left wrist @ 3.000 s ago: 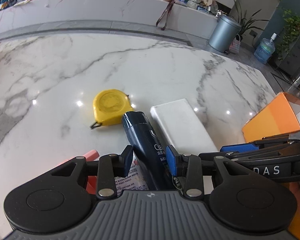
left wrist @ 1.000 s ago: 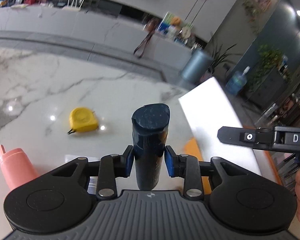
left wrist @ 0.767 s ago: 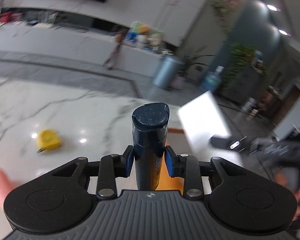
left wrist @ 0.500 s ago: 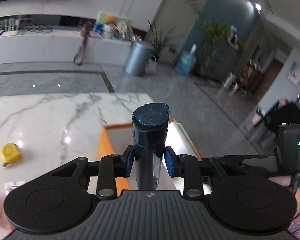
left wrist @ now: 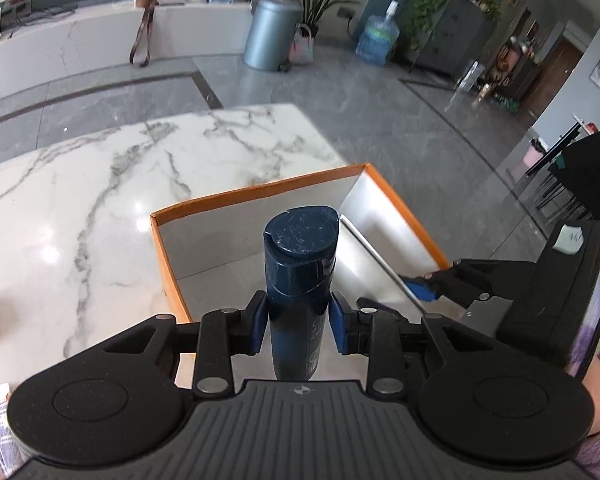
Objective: Organize rigid objects
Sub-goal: 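Carry the white box and shampoo bottle over the orange shoebox with both tools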
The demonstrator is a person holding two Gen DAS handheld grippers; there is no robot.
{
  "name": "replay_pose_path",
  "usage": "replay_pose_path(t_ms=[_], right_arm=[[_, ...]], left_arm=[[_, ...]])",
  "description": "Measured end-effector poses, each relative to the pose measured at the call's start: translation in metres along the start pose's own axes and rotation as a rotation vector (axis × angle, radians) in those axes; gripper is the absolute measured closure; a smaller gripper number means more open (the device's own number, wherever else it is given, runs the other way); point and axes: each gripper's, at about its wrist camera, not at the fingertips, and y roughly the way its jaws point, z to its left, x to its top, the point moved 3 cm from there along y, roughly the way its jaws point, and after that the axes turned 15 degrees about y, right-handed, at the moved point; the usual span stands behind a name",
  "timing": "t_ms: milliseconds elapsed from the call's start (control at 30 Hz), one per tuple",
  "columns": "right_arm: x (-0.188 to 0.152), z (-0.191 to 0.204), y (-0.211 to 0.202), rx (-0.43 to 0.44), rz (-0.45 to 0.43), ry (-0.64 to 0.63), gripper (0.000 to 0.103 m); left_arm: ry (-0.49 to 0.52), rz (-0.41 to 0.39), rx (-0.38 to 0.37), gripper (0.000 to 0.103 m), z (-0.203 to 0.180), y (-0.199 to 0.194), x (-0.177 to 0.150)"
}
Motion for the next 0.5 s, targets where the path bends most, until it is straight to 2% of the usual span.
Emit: replay_pose_path(t_ms=[100, 267, 367, 500], right_arm=[[0.0, 0.005, 0.021, -0.092, 0.008, -0.065, 0.073], [-0.004, 0.008, 0.044, -0.143, 0.051, -0.128, 0.072], [-0.003, 0.008, 0.049, -0.142, 0.058, -0.145, 0.072], [0.005, 0.0, 0.041, -0.071, 0.08, -0.091, 0.071]], left_arm=[[0.011, 0.025, 0.006, 0.066, 0.004, 0.01, 0.002], [0.01, 0.059, -0.012, 0.066, 0.009, 0.019, 0.004], [0.007, 0.093, -0.019, 0.066, 0.01, 0.024, 0.003], [0.019, 0.118, -0.032, 0.066, 0.008, 0.031, 0.003]])
